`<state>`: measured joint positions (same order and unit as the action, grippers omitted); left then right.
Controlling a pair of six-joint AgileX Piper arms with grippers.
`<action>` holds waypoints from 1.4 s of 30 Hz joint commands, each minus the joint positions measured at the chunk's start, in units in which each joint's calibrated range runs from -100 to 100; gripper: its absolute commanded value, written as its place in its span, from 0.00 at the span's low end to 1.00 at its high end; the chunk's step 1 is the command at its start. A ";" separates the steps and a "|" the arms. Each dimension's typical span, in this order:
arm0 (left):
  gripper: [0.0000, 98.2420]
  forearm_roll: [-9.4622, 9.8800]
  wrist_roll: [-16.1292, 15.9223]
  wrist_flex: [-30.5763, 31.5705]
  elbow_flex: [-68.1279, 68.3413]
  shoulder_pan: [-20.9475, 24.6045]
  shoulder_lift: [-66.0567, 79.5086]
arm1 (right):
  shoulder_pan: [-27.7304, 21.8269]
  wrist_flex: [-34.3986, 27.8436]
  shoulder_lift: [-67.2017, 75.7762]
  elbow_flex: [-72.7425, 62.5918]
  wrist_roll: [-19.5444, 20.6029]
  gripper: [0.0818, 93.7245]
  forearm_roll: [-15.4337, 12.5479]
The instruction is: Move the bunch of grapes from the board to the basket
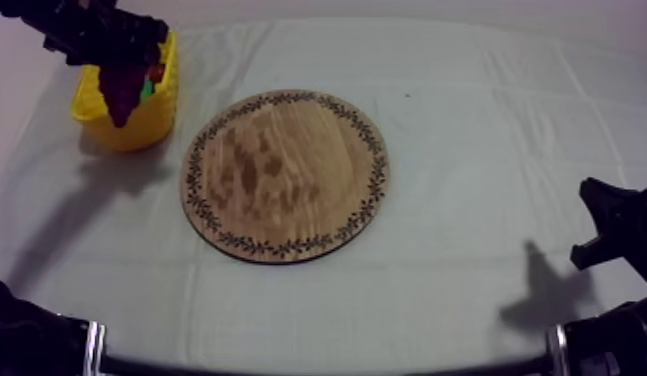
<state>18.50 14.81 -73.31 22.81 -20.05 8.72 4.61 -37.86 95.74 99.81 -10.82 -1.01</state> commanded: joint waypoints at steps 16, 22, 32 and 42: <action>0.47 3.23 -2.38 13.23 -16.26 10.49 -14.54 | -0.02 0.04 0.01 -0.03 -0.10 0.00 0.01; 0.50 3.73 -3.84 25.13 -14.69 14.44 -19.96 | -0.02 0.04 0.01 -0.03 -0.09 0.00 0.01; 0.50 3.80 -4.42 33.37 -11.30 16.67 -23.99 | -0.02 0.04 0.01 -0.03 -0.09 0.00 0.01; 0.78 3.80 -3.79 34.47 -11.05 16.99 -23.77 | -0.02 0.04 0.01 -0.03 -0.09 0.00 0.01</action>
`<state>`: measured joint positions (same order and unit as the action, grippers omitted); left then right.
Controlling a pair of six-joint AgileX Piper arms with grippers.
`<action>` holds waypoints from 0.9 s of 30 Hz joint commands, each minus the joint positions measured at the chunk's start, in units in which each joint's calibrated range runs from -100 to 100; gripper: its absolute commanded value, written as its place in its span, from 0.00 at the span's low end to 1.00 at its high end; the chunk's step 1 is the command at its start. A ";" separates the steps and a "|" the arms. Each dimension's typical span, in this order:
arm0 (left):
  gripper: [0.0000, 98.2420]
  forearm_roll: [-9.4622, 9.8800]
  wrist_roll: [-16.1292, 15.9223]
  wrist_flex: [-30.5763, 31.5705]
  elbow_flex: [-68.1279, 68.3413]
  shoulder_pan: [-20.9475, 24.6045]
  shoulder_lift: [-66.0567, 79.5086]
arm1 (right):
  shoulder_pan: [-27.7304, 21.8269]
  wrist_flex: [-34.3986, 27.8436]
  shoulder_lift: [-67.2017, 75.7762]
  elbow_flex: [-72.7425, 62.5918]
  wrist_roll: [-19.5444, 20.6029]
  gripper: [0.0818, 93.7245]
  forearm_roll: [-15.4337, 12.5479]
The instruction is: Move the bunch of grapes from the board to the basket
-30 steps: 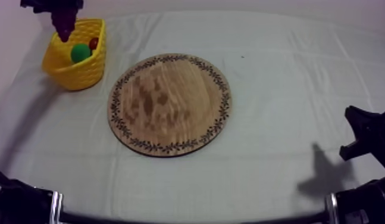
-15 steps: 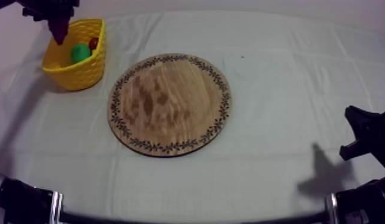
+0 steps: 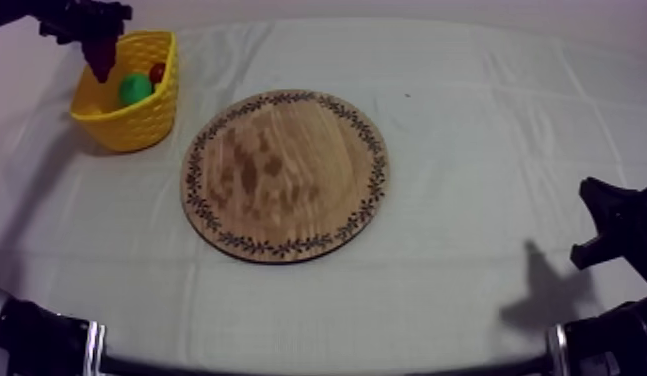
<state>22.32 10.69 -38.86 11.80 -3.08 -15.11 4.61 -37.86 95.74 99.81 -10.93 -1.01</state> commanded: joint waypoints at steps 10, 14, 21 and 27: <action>0.96 2.72 4.07 0.72 1.53 0.21 2.41 | -0.02 0.04 0.01 -0.03 0.01 0.00 0.01; 0.89 2.83 4.33 1.30 2.87 0.38 5.12 | -0.02 0.04 0.01 -0.03 0.01 0.00 0.01; 0.60 2.77 3.96 1.41 5.82 0.59 14.66 | -0.02 0.04 0.01 -0.03 0.01 0.00 0.01; 0.35 2.76 4.42 1.56 10.44 0.71 25.28 | -0.02 0.04 0.01 -0.03 0.01 0.00 0.01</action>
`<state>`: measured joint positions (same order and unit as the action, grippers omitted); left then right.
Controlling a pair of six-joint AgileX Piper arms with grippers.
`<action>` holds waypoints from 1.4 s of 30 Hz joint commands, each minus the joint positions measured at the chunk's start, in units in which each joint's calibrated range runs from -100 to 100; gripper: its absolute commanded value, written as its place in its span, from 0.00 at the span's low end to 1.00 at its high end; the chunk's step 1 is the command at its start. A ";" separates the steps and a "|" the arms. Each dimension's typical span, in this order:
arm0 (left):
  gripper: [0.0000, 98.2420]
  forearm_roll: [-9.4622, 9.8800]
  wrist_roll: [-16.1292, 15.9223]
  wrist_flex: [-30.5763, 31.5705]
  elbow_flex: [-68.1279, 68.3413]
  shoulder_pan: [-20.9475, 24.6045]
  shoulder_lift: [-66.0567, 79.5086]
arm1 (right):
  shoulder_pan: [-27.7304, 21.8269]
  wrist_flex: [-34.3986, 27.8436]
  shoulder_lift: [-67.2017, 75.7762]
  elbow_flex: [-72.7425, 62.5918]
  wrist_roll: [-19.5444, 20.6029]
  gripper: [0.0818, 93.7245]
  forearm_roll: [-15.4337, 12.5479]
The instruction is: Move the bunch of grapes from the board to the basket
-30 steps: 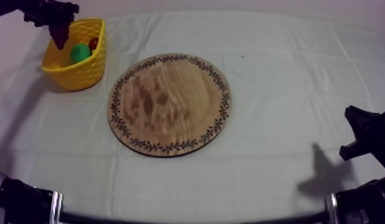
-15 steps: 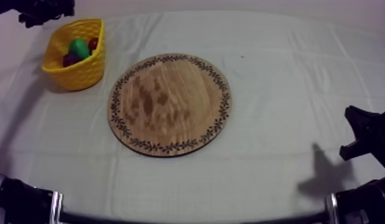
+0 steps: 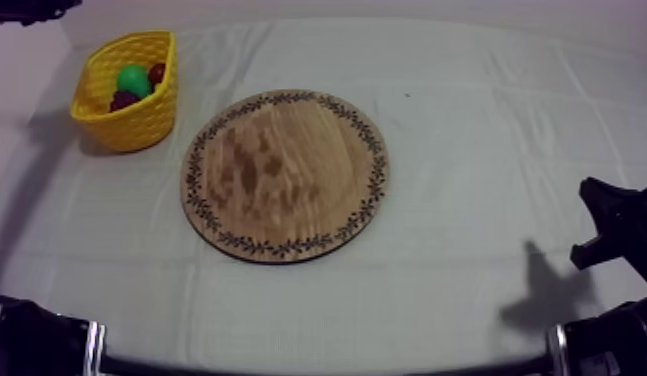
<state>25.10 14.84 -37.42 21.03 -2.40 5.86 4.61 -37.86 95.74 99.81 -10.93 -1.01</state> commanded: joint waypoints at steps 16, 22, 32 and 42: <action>0.19 0.06 2.82 3.70 29.91 -1.28 39.84 | -0.02 0.04 0.01 -0.03 0.01 0.00 0.01; 0.09 1.12 6.89 9.14 44.93 -0.36 55.24 | -0.02 0.04 0.01 -0.03 0.01 0.00 0.01; 0.00 -1.51 5.11 11.96 59.83 0.03 71.57 | -0.02 0.04 0.01 -0.03 0.01 0.00 0.01; 0.00 -14.28 -9.54 16.94 71.96 3.17 79.06 | -0.02 0.04 0.01 -0.03 -0.03 0.00 0.01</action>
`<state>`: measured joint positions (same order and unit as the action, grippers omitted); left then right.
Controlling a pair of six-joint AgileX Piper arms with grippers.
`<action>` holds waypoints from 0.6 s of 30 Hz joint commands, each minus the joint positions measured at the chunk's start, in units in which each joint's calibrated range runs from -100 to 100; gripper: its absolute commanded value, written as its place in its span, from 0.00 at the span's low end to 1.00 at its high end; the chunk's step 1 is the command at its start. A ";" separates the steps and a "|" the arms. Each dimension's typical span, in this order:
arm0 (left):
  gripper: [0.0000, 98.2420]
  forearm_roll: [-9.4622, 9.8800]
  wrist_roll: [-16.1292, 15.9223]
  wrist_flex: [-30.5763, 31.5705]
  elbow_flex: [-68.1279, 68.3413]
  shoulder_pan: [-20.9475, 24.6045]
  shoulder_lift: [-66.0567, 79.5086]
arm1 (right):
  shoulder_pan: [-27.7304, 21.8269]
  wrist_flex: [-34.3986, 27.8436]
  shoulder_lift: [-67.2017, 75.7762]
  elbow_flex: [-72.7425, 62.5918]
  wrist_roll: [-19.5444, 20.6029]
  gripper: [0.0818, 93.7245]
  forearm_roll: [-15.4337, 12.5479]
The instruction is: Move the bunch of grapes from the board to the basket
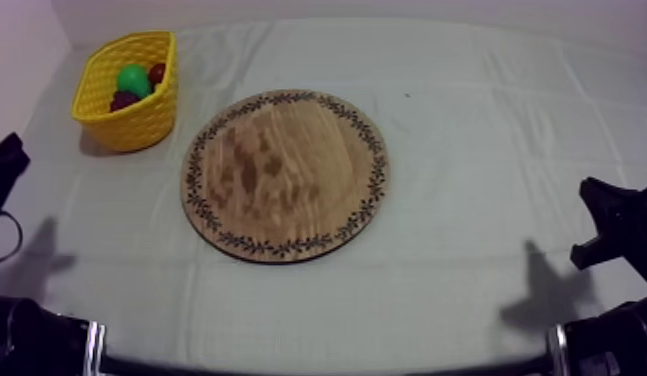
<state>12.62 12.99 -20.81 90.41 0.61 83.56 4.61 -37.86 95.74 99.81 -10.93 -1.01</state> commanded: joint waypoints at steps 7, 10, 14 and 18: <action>0.00 -4.09 -11.29 -0.72 8.53 1.17 7.56 | -0.02 0.04 0.01 -0.03 0.00 0.00 0.01; 0.00 -5.79 -13.06 -3.15 9.08 1.33 10.22 | -0.02 0.04 0.01 -0.03 0.01 0.00 0.01; 0.00 -8.06 -15.46 -7.54 9.21 1.53 14.12 | -0.02 0.04 0.01 -0.03 0.01 0.00 0.01; 0.00 -9.16 -15.91 -9.30 9.19 1.64 15.69 | -0.02 0.04 0.01 -0.03 0.01 0.00 0.01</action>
<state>3.73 -2.78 -29.97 99.58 2.33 99.09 4.61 -37.86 95.74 99.81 -10.93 -1.01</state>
